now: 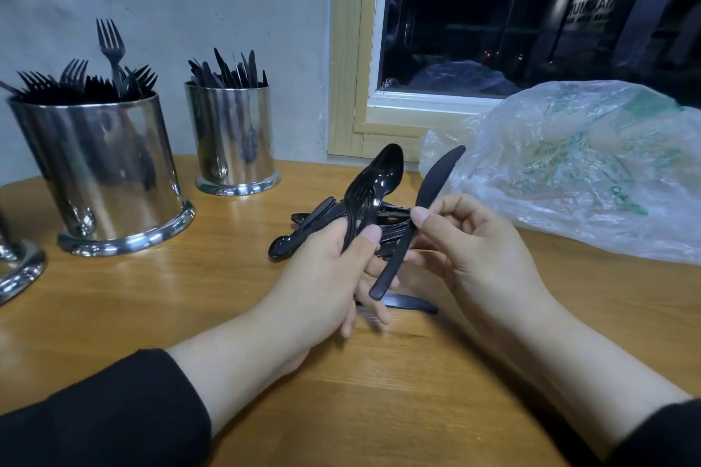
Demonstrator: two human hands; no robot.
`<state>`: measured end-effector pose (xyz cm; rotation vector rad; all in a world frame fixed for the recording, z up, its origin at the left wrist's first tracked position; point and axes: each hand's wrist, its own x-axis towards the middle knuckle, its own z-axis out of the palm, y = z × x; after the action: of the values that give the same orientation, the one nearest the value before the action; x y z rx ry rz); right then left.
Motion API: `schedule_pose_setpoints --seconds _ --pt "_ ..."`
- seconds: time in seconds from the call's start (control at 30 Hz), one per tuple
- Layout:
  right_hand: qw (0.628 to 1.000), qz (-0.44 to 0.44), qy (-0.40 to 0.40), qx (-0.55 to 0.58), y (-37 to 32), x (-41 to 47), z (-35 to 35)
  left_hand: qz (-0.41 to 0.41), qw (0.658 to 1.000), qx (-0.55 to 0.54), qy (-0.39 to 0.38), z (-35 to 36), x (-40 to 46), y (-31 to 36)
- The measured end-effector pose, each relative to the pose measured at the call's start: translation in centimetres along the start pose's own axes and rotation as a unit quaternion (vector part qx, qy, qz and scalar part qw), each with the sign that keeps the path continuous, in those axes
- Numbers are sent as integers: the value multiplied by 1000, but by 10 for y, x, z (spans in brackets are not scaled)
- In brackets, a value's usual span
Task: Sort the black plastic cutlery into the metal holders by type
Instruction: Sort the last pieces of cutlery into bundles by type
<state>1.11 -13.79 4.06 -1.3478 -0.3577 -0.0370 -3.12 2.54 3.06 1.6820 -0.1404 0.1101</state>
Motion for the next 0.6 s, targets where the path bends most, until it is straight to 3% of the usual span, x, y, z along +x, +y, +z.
schedule_pose_setpoints --seconds 0.17,0.27,0.33,0.43,0.53,0.6 --pt "1000 -1 -15 -27 2 0 0 -1 999 5 -52 0 -3 3" --pt "993 13 0 -114 2 2 -6 0 1000 -15 -25 -2 0 3" --pt "958 -5 -18 -286 0 4 -15 11 999 -40 20 -6 5 4" --pt "860 -11 -132 -492 -1 3 -23 39 993 -73 82 -21 12 7" --pt "805 25 -195 -561 3 -2 -17 56 988 -55 133 -34 16 10" --pt "797 38 -197 -570 4 -3 -12 56 986 -43 149 -37 16 9"
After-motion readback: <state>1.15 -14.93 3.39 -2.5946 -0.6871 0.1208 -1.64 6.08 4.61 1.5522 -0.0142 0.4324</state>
